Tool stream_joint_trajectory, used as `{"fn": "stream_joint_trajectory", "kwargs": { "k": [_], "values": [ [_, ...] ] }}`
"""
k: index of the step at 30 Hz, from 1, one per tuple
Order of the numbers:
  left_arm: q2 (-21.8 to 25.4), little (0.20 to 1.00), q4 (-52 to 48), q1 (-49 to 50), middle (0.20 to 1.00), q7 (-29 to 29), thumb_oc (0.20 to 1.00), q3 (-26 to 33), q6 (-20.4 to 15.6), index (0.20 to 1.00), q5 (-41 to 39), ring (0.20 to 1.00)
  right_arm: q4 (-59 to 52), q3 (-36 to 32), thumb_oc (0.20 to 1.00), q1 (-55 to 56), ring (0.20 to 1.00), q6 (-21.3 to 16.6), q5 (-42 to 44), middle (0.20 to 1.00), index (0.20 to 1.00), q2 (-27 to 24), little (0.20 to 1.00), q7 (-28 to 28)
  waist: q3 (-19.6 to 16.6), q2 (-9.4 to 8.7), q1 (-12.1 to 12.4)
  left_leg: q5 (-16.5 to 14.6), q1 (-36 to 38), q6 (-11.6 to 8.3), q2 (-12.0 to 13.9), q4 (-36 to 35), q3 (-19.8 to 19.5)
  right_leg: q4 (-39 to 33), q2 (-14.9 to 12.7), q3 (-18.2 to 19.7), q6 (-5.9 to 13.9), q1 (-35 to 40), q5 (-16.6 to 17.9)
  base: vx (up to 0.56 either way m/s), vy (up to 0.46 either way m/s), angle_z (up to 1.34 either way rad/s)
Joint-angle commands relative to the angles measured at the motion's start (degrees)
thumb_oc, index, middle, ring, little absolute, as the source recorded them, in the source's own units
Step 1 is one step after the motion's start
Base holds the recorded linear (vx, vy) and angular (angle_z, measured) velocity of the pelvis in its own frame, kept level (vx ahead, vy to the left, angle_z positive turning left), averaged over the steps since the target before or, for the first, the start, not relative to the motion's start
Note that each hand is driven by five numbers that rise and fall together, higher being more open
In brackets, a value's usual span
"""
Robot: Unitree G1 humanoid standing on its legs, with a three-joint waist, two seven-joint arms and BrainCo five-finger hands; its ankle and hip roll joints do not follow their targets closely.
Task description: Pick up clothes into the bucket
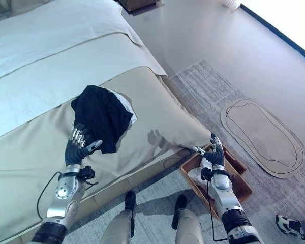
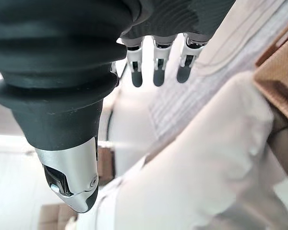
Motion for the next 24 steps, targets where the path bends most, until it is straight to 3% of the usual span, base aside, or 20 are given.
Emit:
{"fn": "stream_joint_trajectory", "kwargs": {
  "k": [1, 4, 8, 9, 11, 13, 14, 17, 20, 24],
  "values": [
    [0.76, 1.0, -2.05, -0.37, 1.0, -0.82, 1.0, 1.24, -1.31, 1.0, 1.66, 1.0, -4.76, -1.02, 1.0, 2.24, 1.0, -3.05, 2.82, 1.0, 1.0, 0.57, 1.0, 0.83, -1.5, -2.41, 0.24, 0.46, -1.03, -3.07, 2.33, 4.43, 0.75, -7.68, -1.81, 3.42, 3.07, 5.36, 4.67, 0.02, -0.003, 0.04],
    [0.34, 1.0, -1.14, 0.93, 1.0, -1.32, 1.0, 1.43, -1.25, 1.0, 1.7, 1.0, -5.04, -1.83, 1.0, 2.65, 1.0, -2.85, 3.37, 1.0, 1.0, 0.9, 1.0, 0.86, -1.39, -2.54, 0.31, -1.81, -1.29, -2.36, -1.03, 6.55, 1.17, -7.8, -3.5, 2.95, 3.57, 5.98, 5.06, 0.02, 0.094, 0.17],
    [0.3, 1.0, -1.35, 4.14, 1.0, -2.35, 1.0, 3.03, -0.96, 1.0, 1.78, 1.0, -6.0, -2.79, 1.0, 2.33, 1.0, -1.92, 1.38, 1.0, 1.0, 0.97, 1.0, 0.39, -2.71, -1.85, 0.87, -3.49, 0.54, 1.53, -5.37, 4.12, 4.29, -1.88, -5.54, 3.82, 5.78, 2.52, 6.15, 0.02, 0.216, 0.04],
    [0.29, 1.0, -1.41, 4.22, 1.0, -2.35, 1.0, 3.03, -0.93, 1.0, 1.8, 1.0, -6.08, -2.77, 1.0, 2.41, 1.0, -1.88, 1.33, 1.0, 1.0, 0.98, 1.0, 0.35, -2.74, -2.0, 1.04, -3.45, 0.69, 1.62, -5.51, 3.96, 4.54, -1.5, -5.72, 4.13, 5.87, 2.28, 5.97, 0.12, 0.259, -0.26],
    [1.0, 1.0, -1.93, 5.28, 1.0, -3.04, 1.0, 3.65, -0.97, 1.0, 3.04, 1.0, -6.96, -3.74, 1.0, 3.26, 1.0, -1.34, 0.28, 1.0, 1.0, 2.19, 1.0, 0.49, -2.32, -1.74, 0.26, -4.57, 4.33, 4.68, -7.25, 2.46, 6.55, 8.58, -8.79, 6.09, 8.58, -0.29, 10.8, 0.13, 0.301, -0.28],
    [1.67, 1.0, -2.96, 5.82, 1.0, -3.48, 1.0, 3.79, -1.24, 1.0, 3.43, 1.0, -7.79, -3.91, 1.0, 4.14, 1.0, -1.36, -0.27, 1.0, 1.0, 2.63, 1.0, 0.64, -1.05, -1.62, -0.7, -4.71, 7.07, 6.65, -8.74, 1.47, 7.3, 15.55, -10.02, 9.78, 8.89, -2.78, 15.0, 0.07, 0.247, -0.08],
    [1.93, 1.0, -3.24, 6.02, 1.0, -3.37, 1.0, 4.03, -1.35, 1.0, 3.93, 1.0, -7.58, -4.0, 1.0, 4.26, 1.0, -1.28, -0.41, 1.0, 1.0, 2.98, 1.0, 0.71, -0.66, -1.37, -0.97, -5.01, 7.76, 6.91, -8.68, 1.37, 7.16, 16.9, -9.7, 10.57, 8.36, -3.84, 14.95, 0.04, 0.14, -0.09],
    [1.91, 1.0, -3.88, 6.24, 1.0, -3.17, 1.0, 4.86, -1.64, 1.0, 4.27, 1.0, -7.2, -3.92, 1.0, 4.11, 1.0, -1.13, -0.71, 1.0, 1.0, 3.43, 1.0, 0.79, -1.0, -2.15, -0.71, -6.41, 9.17, 6.83, -9.32, 1.31, 7.68, 10.68, -12.68, 7.75, 7.96, -3.45, 14.5, 0.1, 0.012, -0.24],
    [1.86, 1.0, -3.83, 6.33, 1.0, -3.2, 1.0, 5.41, -1.94, 1.0, 4.04, 1.0, -6.11, -4.23, 1.0, 3.76, 1.0, -1.05, -0.25, 1.0, 1.0, 3.13, 1.0, 1.02, -1.46, -3.27, -1.35, -7.14, 10.05, 5.48, -9.03, 0.55, 7.51, -2.31, -12.93, 4.91, 8.42, -2.27, 15.49, 0.12, -0.107, -0.11],
    [0.76, 1.0, -3.65, 7.2, 1.0, -3.48, 1.0, 5.31, -1.83, 1.0, 4.13, 1.0, -5.04, -3.94, 1.0, 4.18, 1.0, -1.08, 0.57, 1.0, 1.0, 2.8, 1.0, 1.12, -3.76, -4.24, -1.18, -8.19, 10.01, 3.97, -7.99, 1.43, 7.88, -10.84, -10.15, 2.98, 8.41, 3.07, 14.65, 0.14, -0.096, -0.01]
  ]
}}
